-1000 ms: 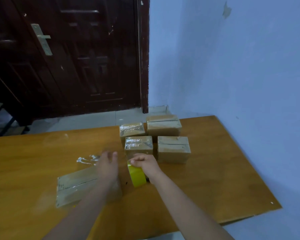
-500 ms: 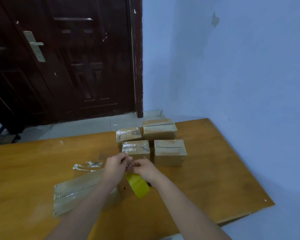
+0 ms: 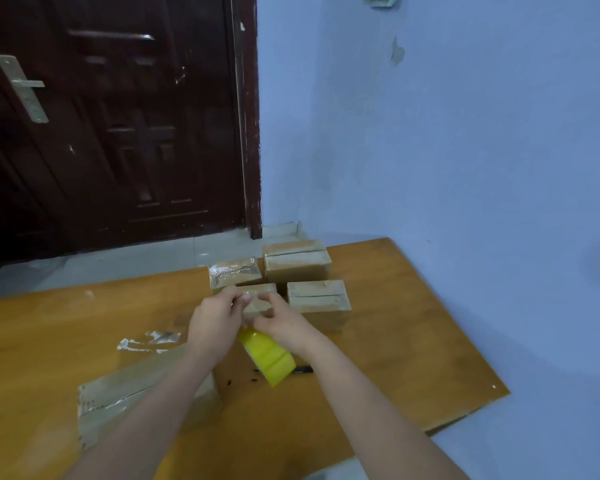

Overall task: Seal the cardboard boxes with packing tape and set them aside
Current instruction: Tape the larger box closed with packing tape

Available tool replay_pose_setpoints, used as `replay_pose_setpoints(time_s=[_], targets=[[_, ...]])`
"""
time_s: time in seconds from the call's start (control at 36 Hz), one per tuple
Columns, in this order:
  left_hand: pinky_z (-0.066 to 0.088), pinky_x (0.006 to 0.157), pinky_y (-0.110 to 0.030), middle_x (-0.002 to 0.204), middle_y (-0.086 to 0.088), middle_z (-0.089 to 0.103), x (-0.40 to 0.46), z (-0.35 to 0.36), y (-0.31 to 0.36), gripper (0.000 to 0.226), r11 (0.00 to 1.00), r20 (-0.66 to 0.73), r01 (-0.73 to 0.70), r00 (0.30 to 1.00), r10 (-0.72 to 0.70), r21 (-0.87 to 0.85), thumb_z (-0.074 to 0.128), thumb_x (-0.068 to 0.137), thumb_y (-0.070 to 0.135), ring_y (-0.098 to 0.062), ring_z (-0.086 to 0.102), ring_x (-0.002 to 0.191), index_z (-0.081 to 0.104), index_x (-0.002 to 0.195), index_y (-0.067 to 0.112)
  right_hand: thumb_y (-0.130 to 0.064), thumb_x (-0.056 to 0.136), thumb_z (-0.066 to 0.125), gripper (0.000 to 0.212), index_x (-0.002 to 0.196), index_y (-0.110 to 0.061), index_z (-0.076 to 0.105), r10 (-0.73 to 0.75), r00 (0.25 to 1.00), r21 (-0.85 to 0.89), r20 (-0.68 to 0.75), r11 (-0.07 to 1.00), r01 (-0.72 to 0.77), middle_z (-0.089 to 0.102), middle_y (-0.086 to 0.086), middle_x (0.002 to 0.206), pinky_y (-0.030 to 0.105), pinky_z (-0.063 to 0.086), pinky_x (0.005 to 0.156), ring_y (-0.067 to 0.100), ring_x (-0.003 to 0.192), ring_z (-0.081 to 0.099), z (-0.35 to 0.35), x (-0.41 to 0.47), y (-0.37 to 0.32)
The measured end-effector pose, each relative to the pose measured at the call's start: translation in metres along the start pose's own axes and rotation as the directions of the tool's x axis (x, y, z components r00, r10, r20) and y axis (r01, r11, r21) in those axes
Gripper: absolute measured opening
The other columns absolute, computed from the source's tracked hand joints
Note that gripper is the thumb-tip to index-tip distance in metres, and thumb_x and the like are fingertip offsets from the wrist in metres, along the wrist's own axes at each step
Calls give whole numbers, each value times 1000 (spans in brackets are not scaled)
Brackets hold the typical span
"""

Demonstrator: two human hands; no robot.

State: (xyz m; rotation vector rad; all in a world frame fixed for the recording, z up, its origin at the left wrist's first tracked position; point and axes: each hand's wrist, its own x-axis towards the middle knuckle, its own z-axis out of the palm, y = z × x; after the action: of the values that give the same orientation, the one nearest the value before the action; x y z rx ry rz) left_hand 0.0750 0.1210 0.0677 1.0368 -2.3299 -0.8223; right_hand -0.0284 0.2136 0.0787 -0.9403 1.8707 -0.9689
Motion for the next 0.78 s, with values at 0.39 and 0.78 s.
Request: replay_pose_setpoints(time_s=[0.39, 0.78], targets=[[56, 64, -50, 73, -4, 68, 37, -66, -5, 30, 918, -24, 192, 977, -214, -348, 56, 95, 26, -34, 63, 69, 65, 69, 15, -40, 89, 61, 32, 116, -24, 56, -140, 983, 143, -117, 977, 156, 63, -1, 105, 33, 52, 83, 13, 94, 62, 4, -31, -61], [48, 68, -35, 54, 1, 64, 38, -87, -33, 26, 505, 436, 566, 824, -361, -652, 54, 97, 17, -24, 57, 60, 58, 73, 9, -38, 80, 72, 44, 118, -34, 51, -204, 930, -94, -304, 978, 184, 57, -14, 96, 17, 51, 69, 2, 84, 57, 40, -38, -92]])
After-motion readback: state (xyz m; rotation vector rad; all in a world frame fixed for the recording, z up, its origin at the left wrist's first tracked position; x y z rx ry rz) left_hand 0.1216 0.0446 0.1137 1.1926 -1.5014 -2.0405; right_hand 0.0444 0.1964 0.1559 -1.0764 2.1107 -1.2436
